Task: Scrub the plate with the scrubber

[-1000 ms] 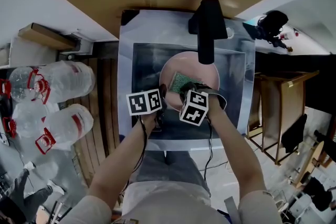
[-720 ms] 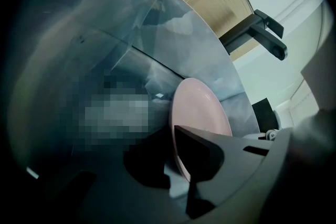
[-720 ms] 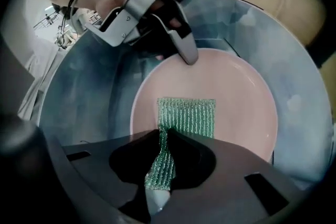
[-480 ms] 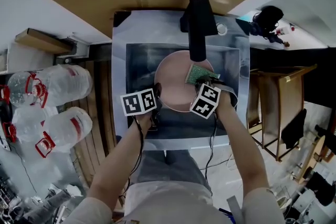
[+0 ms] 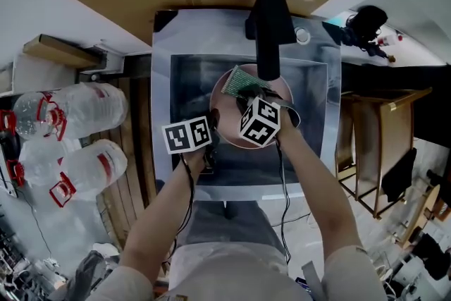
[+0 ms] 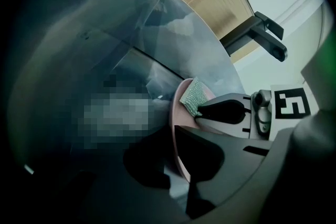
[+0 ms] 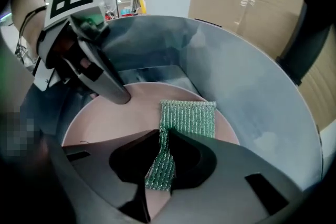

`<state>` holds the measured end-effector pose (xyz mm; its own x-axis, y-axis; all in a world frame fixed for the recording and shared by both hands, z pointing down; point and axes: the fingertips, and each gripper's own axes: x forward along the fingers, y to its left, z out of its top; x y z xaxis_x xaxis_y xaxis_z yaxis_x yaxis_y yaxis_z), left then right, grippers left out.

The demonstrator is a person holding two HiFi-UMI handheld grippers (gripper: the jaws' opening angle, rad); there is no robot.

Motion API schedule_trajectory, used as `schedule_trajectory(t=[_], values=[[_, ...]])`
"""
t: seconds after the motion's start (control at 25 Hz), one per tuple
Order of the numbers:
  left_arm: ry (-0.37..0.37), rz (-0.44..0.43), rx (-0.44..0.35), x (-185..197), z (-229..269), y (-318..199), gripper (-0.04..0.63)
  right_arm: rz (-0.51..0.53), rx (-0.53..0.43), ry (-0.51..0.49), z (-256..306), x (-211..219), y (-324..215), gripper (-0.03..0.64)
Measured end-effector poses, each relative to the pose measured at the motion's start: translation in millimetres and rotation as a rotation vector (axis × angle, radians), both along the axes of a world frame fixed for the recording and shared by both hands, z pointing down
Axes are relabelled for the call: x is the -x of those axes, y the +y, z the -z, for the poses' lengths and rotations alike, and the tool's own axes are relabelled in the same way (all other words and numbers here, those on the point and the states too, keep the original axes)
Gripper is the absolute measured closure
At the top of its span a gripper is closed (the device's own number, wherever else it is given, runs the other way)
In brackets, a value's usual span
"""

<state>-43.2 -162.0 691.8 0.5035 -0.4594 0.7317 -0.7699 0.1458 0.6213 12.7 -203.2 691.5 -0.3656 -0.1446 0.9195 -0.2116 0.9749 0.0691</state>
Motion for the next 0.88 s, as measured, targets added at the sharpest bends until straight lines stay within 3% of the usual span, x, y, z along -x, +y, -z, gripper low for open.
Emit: schedule_trajectory(t=[0.28, 0.56, 0.72, 0.88], values=[[-0.005, 0.020, -0.006, 3, -1, -2, 0.560, 0.188, 0.062, 0.111, -2, -6, 65, 0.526], [-0.005, 0.021, -0.006, 2, -2, -2, 0.561, 0.287, 0.232, 0.144, 2, -45, 124, 0.528], [-0.007, 0.009, -0.007, 2, -3, -2, 0.561, 0.211, 0.209, 0.204, -1, -76, 102, 0.528], [-0.007, 0.002, -0.011, 1, -3, -2, 0.561, 0.077, 0.077, 0.264, -6, -98, 43, 0.529]])
